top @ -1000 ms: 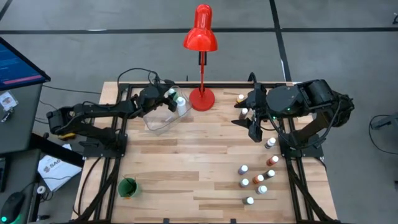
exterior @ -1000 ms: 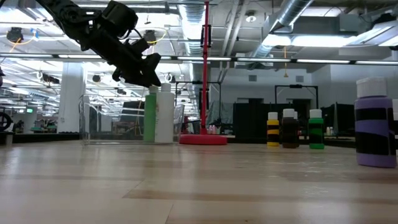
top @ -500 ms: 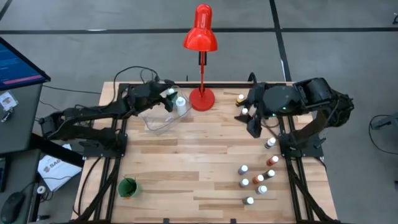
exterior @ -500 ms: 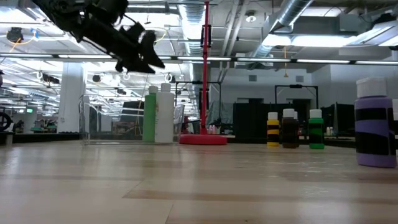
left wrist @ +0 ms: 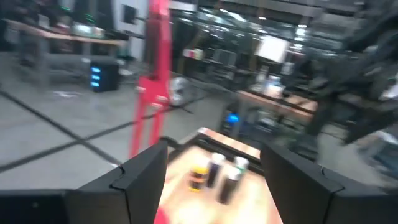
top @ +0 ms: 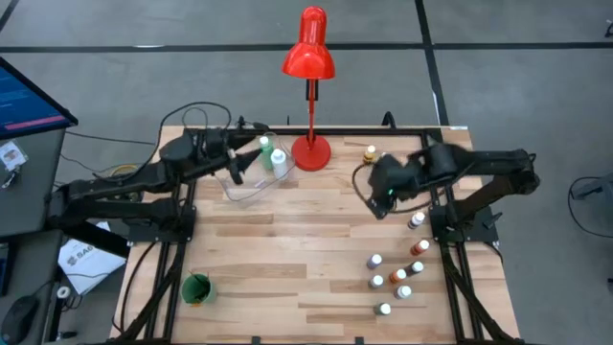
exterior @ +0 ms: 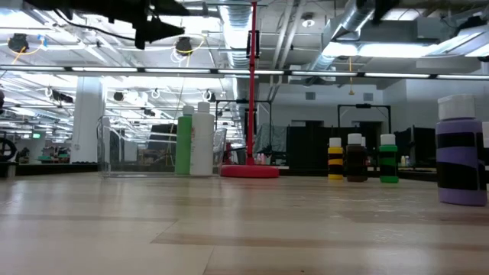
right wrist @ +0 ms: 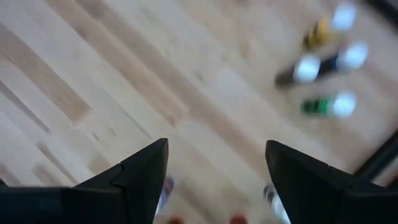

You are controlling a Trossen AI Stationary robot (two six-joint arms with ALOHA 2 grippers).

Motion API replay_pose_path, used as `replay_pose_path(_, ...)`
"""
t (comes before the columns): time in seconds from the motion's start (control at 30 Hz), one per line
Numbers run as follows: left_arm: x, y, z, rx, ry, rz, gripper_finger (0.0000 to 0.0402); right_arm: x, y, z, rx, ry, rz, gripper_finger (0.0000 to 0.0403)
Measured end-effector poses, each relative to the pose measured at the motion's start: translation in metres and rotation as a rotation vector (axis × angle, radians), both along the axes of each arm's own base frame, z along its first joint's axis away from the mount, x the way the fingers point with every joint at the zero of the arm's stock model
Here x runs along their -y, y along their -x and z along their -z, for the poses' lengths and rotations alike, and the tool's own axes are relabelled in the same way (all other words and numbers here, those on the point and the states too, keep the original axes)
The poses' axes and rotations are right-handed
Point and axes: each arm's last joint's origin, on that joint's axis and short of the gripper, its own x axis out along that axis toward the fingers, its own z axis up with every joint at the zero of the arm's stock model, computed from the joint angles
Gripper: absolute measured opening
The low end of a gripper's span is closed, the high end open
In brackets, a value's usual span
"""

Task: Pick & Place Paint Supplies
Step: Put the purple paint bottle into the transparent bin

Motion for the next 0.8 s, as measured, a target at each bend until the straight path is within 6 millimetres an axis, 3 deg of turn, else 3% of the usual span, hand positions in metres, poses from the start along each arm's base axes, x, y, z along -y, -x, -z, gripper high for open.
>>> replay_pose_path(0.17, 0.019, -0.014, -0.001, -0.006, 0.047, 0.173, 0.0249, -0.025, 0.007, 0.041, -0.133, -0.095, 0.006, 0.0265)
replay_pose_path(0.33, 0.039, -0.04, -0.012, -0.029, 0.051, 0.298, 0.0249, -0.056, 0.009, 0.061, -0.128, -0.163, -0.07, 0.0265)
replay_pose_path(0.53, 0.062, -0.088, -0.017, -0.154, 0.061, 0.431, 0.0246, -0.083, 0.031, 0.054, -0.102, -0.214, -0.001, 0.0265)
replay_pose_path(0.8, 0.09, -0.158, -0.008, -0.285, -0.04, 0.582, 0.0245, -0.104, 0.066, 0.043, -0.034, -0.239, 0.079, 0.0265)
